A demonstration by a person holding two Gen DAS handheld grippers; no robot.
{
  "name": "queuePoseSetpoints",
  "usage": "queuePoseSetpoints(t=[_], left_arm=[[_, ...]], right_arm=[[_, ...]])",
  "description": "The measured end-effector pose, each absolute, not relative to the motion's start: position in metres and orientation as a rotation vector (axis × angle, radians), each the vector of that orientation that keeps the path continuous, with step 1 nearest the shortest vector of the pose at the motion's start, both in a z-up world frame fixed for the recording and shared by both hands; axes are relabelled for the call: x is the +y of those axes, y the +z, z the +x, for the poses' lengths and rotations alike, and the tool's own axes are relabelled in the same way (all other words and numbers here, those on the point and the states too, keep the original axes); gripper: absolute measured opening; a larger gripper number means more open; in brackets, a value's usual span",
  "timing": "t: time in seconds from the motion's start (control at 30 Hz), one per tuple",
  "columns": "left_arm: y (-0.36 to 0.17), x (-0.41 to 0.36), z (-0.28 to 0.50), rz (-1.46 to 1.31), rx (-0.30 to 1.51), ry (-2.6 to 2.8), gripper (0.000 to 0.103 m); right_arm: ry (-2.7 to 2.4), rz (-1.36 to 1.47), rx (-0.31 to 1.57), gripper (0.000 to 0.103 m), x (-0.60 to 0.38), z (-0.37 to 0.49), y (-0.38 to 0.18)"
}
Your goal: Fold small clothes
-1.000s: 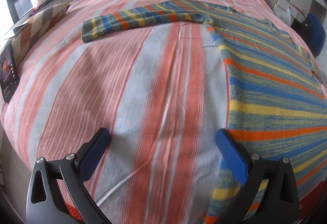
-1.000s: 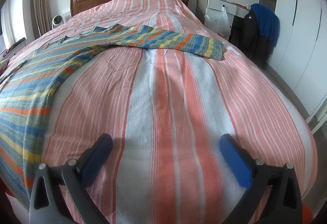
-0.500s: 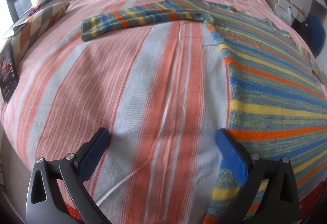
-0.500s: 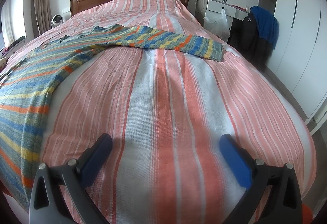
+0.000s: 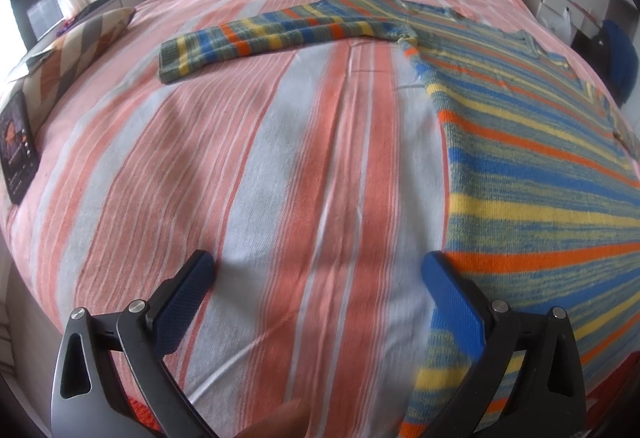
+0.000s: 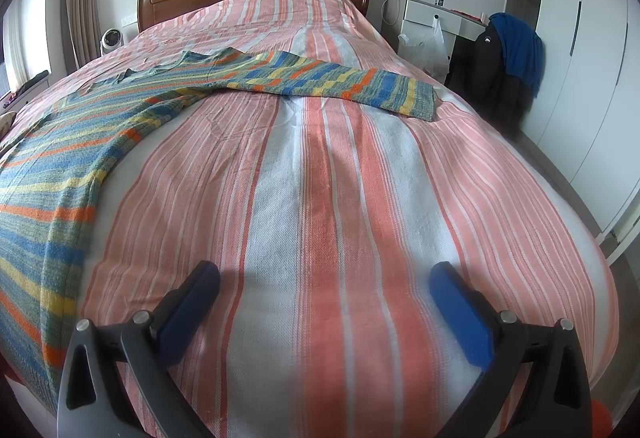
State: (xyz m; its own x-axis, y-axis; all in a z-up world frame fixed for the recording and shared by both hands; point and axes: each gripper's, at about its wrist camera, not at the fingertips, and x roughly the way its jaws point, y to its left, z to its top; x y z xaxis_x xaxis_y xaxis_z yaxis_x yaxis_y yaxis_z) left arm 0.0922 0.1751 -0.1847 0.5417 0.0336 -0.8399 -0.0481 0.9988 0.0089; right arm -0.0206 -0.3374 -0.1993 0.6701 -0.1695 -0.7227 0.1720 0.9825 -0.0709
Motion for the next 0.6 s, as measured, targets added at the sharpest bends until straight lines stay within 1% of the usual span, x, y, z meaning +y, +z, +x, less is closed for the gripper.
queuePoseSetpoints(t=[0.6], left_arm=[[-0.1859, 0.1764, 0.0931, -0.032, 1.007, 0.039, 0.103]], right_arm=[[-0.193, 0.001, 0.812, 0.103, -0.3372, -0.0208, -0.1996]])
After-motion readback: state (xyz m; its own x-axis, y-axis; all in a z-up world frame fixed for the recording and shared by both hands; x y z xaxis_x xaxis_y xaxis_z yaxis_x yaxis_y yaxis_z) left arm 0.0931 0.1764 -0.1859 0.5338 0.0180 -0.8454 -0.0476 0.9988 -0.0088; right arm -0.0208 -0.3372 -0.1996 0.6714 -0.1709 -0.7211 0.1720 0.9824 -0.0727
